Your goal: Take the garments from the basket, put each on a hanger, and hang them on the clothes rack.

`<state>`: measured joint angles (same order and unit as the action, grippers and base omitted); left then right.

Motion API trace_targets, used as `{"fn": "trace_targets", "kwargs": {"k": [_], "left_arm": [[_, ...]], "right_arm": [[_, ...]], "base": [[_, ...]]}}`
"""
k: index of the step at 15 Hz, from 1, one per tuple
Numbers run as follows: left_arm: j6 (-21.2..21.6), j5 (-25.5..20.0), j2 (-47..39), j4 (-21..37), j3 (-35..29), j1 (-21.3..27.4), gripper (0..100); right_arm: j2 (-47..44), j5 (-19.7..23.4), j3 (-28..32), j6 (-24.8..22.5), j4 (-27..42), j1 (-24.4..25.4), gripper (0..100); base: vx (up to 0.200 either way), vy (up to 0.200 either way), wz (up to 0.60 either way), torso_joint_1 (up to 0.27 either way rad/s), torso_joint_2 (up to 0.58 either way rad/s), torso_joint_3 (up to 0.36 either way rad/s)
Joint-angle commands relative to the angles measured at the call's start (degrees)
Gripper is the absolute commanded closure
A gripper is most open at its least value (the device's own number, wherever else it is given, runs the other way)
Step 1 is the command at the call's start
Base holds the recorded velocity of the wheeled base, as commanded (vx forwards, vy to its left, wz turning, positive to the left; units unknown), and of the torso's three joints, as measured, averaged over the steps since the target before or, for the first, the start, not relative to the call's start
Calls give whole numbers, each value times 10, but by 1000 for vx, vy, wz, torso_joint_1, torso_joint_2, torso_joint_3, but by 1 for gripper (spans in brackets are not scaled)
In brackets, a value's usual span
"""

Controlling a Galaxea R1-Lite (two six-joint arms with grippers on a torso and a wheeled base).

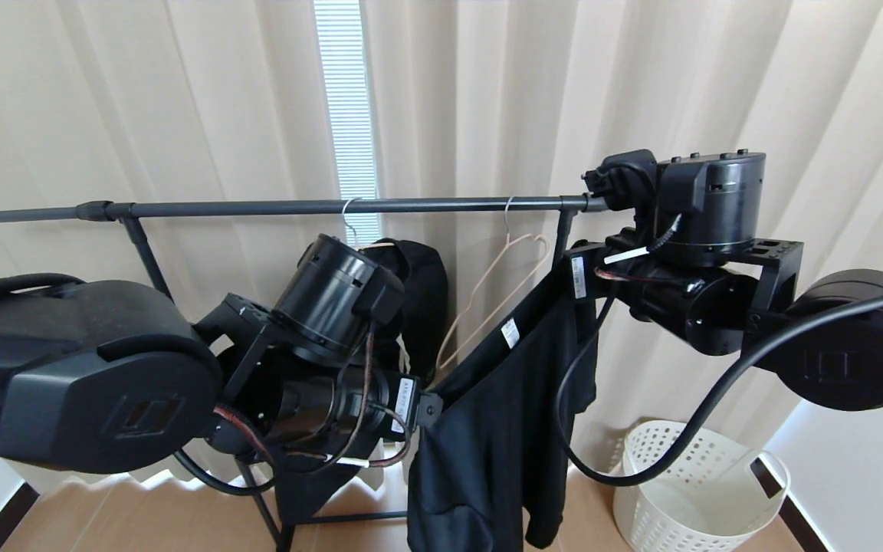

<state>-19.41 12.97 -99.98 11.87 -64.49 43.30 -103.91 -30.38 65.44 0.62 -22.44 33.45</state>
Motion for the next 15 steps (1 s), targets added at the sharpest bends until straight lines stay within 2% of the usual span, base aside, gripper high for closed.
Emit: {"fn": "trace_targets", "kwargs": {"k": [1,3,6,8,9,10,11,12,13,15], "left_arm": [[-3,-33,21,-55,15,-1,0],[-4,-57,19,-98,9,-5,0],[-11,-88,17,-128,9,-7,0],[0,-69,11,-136,11,-8,0],[37,-22,2,-137,15,-11,0],[86,48,-15,-147,17,-17,0],[126,107,-33,-186,25,-19,0],[141,120,-37,-209,33,-19,0],[200,137,-41,-280,70,-19,0],[249,183,-49,-350,108,-11,0]], "right_arm": [[-33,0,-2,0,0,2,100],[-43,-1,-15,1,-1,22,100],[-45,0,-33,0,-1,40,100],[-43,-1,-31,0,-1,43,100],[-40,-1,-31,0,-1,42,100],[-38,-1,-31,0,-1,38,100],[-38,-1,-32,0,-1,36,100],[-38,-1,-33,0,-1,35,100],[-35,-1,-35,1,-1,26,100],[-15,-1,-62,2,-1,25,100]], "base": [[0,0,0,0,0,0],[0,0,0,0,0,0],[0,0,0,0,0,0],[0,0,0,0,0,0],[0,0,0,0,0,0],[0,0,0,0,0,0],[0,0,0,0,0,0],[0,0,0,0,0,0],[0,0,0,0,0,0],[0,0,0,0,0,0]]}}
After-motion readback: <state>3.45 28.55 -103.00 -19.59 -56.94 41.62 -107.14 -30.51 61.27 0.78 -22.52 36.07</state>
